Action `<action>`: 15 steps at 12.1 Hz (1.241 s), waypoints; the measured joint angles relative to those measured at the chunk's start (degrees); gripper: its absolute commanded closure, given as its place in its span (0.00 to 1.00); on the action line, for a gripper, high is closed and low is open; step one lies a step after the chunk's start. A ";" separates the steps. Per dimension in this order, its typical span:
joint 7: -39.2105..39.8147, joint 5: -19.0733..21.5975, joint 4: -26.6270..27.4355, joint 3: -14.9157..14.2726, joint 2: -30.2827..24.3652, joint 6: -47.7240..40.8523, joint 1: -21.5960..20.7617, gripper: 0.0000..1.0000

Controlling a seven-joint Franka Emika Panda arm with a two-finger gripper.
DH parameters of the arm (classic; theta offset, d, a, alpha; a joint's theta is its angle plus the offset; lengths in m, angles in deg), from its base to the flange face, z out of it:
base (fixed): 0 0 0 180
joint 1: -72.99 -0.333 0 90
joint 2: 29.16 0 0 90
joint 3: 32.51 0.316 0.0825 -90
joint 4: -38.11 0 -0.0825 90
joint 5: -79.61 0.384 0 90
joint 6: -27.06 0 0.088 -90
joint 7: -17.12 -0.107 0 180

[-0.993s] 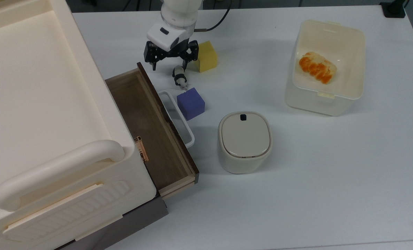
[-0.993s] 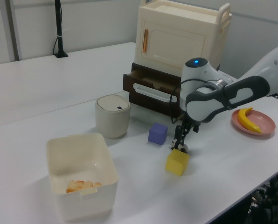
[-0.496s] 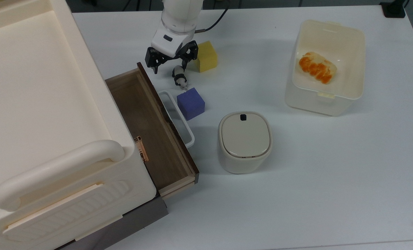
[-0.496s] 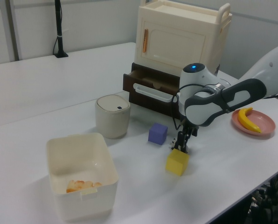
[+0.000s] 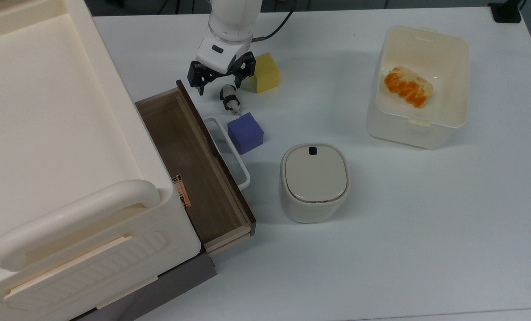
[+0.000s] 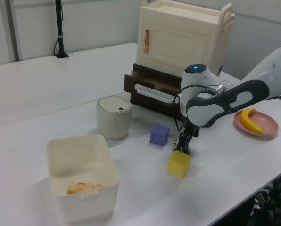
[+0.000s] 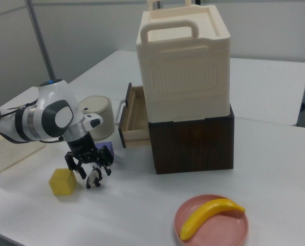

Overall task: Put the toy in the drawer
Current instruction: 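Close the gripper on the black-and-white panda toy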

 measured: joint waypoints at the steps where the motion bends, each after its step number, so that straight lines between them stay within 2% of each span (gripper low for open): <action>1: 0.00 0.00 -0.02 0.08 -0.01 0.01 -0.09 0.02; 3: 0.32 0.00 -0.14 0.17 -0.01 0.05 -0.22 0.13; 5: 0.76 0.00 -0.30 0.19 0.00 0.09 -0.73 0.37; 6: 0.85 0.00 -0.30 0.22 0.03 0.09 -0.88 0.38; 9: 1.85 0.00 -0.30 0.22 0.12 0.09 -0.90 0.54; 10: 2.57 0.00 -0.30 0.22 0.15 0.09 -0.90 0.75; 11: 3.50 0.00 -0.30 0.22 0.18 0.09 -0.89 0.92; 12: 4.72 0.00 -0.30 0.21 0.19 0.09 -0.83 1.00; 15: 7.86 0.00 -0.62 0.12 0.05 0.10 -0.61 1.00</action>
